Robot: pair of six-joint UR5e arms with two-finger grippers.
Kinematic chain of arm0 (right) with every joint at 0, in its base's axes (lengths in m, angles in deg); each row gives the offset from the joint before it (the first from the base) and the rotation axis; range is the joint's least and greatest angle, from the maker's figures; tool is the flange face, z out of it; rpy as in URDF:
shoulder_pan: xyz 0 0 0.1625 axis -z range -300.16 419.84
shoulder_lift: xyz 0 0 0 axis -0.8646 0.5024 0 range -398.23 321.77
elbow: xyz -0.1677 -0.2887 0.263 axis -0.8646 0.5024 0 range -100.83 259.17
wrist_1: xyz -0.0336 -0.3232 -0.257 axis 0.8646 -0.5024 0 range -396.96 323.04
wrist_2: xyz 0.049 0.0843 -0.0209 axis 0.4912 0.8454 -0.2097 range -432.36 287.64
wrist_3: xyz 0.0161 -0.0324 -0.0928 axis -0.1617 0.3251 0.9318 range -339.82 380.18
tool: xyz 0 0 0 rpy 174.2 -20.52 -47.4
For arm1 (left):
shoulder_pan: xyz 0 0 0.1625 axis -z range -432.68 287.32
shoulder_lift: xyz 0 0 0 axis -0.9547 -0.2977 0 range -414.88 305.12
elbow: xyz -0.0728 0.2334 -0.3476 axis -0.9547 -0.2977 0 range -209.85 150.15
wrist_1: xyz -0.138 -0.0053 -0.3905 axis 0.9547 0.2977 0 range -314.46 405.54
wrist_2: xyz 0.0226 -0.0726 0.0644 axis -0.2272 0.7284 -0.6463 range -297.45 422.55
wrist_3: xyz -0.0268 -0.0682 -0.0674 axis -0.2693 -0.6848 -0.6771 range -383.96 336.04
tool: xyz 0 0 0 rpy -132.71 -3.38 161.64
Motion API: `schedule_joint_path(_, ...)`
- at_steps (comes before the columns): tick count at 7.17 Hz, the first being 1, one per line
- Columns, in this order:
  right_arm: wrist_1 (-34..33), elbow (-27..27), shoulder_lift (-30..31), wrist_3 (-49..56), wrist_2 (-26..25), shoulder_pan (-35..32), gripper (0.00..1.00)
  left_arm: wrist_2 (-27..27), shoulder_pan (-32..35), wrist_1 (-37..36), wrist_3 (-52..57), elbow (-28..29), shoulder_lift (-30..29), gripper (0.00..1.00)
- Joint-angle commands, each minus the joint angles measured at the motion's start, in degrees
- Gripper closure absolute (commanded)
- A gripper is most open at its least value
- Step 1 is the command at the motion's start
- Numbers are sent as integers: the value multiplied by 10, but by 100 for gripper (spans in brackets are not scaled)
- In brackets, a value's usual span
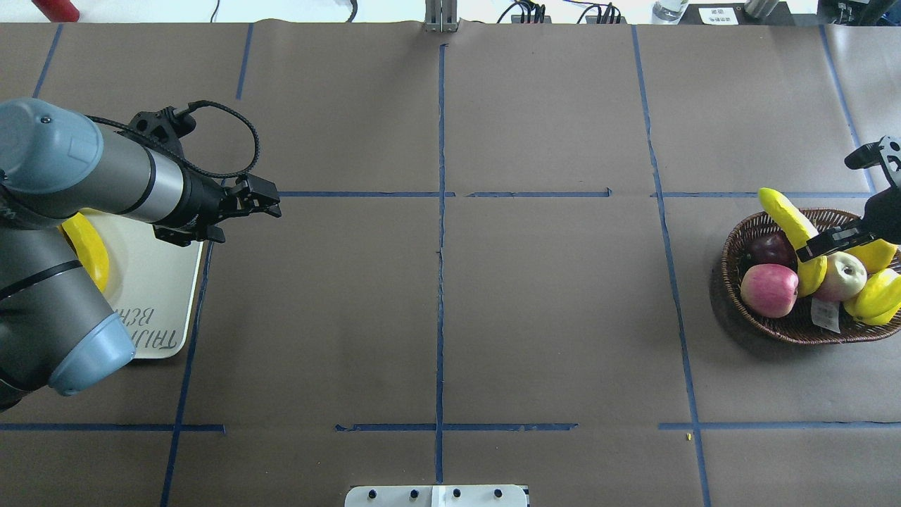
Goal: Transfer all bananas from basket to plate
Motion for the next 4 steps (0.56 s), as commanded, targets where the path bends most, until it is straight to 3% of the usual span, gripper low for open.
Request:
schedule_joint_path(1,-1,-66,31,1,5,-35,100,0,0,0,0,0,0,0)
schedule_joint_path(3,-1,-165,61,10,32,-97,99,0,-1,1,0,0,-1,0)
schedule_joint_path(4,-1,-187,55,-2,57,-102,99,0,-1,1,0,0,-3,0)
